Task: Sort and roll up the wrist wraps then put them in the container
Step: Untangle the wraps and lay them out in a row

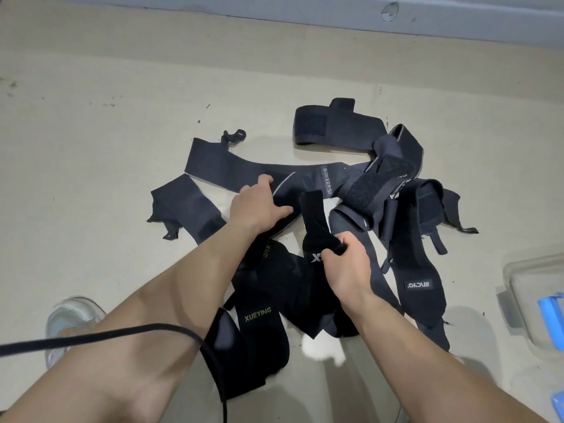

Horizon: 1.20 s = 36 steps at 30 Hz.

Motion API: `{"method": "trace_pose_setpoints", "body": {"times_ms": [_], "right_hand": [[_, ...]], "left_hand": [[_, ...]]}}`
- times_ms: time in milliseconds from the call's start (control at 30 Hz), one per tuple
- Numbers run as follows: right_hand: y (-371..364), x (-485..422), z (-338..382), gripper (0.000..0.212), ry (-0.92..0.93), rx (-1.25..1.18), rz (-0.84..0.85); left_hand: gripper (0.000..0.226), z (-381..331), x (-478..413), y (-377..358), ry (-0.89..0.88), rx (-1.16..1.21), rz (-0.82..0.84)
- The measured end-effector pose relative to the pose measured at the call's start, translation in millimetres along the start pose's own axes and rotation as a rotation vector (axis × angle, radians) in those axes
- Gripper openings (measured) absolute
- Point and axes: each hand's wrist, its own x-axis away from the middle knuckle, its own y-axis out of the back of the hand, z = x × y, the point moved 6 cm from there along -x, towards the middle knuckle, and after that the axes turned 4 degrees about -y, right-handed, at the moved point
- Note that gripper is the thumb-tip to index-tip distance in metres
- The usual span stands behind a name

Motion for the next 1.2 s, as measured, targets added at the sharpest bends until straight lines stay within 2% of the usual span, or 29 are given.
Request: {"method": "trace_pose_setpoints", "body": {"times_ms": [100,233,400,467,533,600,700,767,833,933,967,1033,1100,1200], "right_hand": [[4.2,1.3,3.0,0.015,0.044,0.0,-0.008],[1.5,5.7,12.8,0.017,0.041,-0.17,0.126],[-4.9,19.1,27.2,0.027,-0.112,-0.582,0.363],[-6.2,27.1,32.6,0.034,-0.161,-0.689,0.437],[-4.7,34.0,39.2,0.041,-0.172,-0.792,0.511],[0.3,37.7,44.6,0.041,-0.16,-0.837,0.529],[8.2,36.8,46.7,0.036,-0.116,-0.754,0.432],[11.6,34.3,42.9,0.028,-0.101,-0.638,0.338],[13.5,31.5,36.0,0.025,-0.114,-0.515,0.224],[8.6,24.2,21.2,0.029,-0.158,-0.367,0.061],[5.4,22.1,17.4,0.029,-0.167,-0.319,0.009],[-0.6,21.3,11.8,0.027,-0.184,-0.246,-0.095],[-7.1,23.7,10.3,0.025,-0.174,-0.208,-0.179],[-16.6,30.1,17.1,0.026,-0.106,-0.159,-0.256]], "left_hand": [[0.053,-7.7,16.0,-3.3,-0.1,0.095,0.011],[0.032,-21.6,50.0,-3.4,-0.237,0.443,0.109],[0.028,-19.3,84.5,8.0,-0.047,1.139,0.307],[0.031,-16.3,92.4,13.9,-0.017,1.279,0.362],[0.033,-12.2,97.9,16.4,-0.011,1.245,0.381],[0.038,-7.2,102.2,12.0,-0.013,1.096,0.417],[0.046,1.6,113.6,4.2,0.013,0.968,0.535],[0.035,8.8,118.6,8.1,0.026,0.984,0.549],[0.025,24.8,116.0,14.7,0.086,0.978,0.415],[0.027,74.0,99.4,36.8,0.203,0.642,-0.121],[0.029,92.2,96.0,42.3,0.259,0.521,-0.233],[0.027,130.0,88.8,43.3,0.434,0.456,-0.301],[0.02,156.7,80.2,33.4,0.594,0.615,-0.261],[0.056,164.7,70.5,15.5,0.781,1.222,-0.279]]}}
